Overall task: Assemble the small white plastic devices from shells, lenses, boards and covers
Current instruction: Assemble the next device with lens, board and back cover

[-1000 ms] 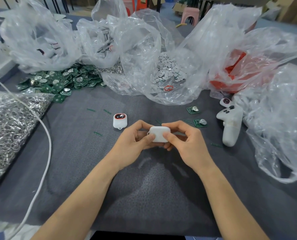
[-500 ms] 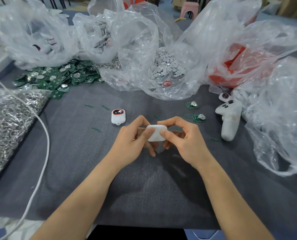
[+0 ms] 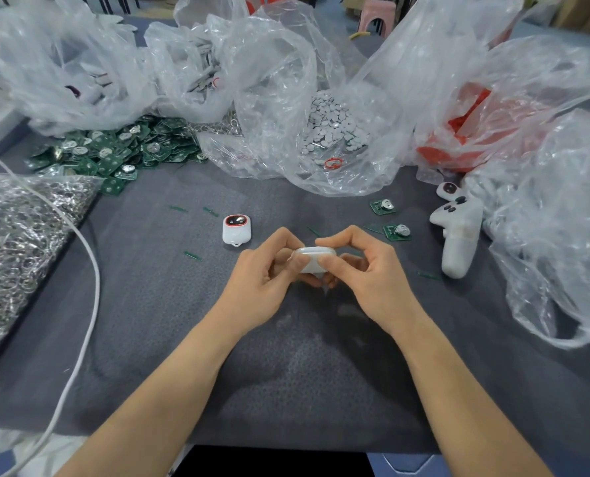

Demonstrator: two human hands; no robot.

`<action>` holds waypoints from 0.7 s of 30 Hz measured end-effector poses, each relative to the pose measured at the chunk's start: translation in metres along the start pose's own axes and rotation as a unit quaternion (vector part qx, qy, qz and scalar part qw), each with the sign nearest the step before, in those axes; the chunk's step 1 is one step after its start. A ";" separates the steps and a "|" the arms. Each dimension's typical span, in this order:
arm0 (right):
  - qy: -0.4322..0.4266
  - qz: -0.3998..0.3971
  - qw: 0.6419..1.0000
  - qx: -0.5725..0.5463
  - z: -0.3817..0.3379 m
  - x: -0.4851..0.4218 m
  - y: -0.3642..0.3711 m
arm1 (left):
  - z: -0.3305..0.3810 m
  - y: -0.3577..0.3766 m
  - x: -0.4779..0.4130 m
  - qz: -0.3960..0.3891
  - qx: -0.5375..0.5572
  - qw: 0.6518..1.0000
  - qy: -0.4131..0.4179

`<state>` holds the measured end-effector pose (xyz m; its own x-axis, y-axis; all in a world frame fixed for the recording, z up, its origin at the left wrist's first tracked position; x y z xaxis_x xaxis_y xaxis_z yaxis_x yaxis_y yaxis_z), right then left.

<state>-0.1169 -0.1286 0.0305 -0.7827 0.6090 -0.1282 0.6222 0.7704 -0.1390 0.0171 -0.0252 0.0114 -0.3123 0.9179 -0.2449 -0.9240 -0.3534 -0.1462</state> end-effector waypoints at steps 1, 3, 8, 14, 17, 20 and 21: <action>-0.003 0.003 1.000 0.007 0.000 0.000 0.001 | 0.000 0.000 0.000 0.004 -0.016 1.000 0.002; -0.007 0.009 1.000 0.018 0.001 0.001 0.002 | 0.001 0.000 0.000 0.010 -0.040 0.999 0.006; -0.020 0.032 0.999 0.016 0.000 0.002 0.006 | 0.003 0.002 0.000 0.025 -0.080 0.996 0.024; -0.024 0.038 0.999 0.012 0.000 0.001 0.009 | 0.005 0.003 0.001 0.021 -0.088 0.996 0.017; -0.031 0.025 0.999 0.031 0.000 0.001 0.009 | 0.006 0.003 0.002 0.019 -0.080 0.997 0.013; 0.003 0.040 0.999 -0.010 0.001 0.000 0.008 | 0.004 0.004 0.001 0.014 -0.116 0.993 0.018; 0.011 0.046 0.999 -0.014 0.001 -0.001 0.007 | 0.003 0.004 0.001 0.012 -0.134 0.991 0.022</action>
<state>-0.1117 -0.1236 0.0281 -0.7231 0.6807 -0.1177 0.6906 0.7162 -0.1005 0.0125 -0.0249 0.0136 -0.3175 0.9022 -0.2921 -0.8231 -0.4152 -0.3876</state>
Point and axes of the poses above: each hand's wrist, its own x-axis away from the middle knuckle, its own y-axis out of the palm, z = x × y, the point moved 1 cm from there along -x, towards the middle knuckle, and after that the axes turned 3 degrees about -z, right-handed, at the moved point
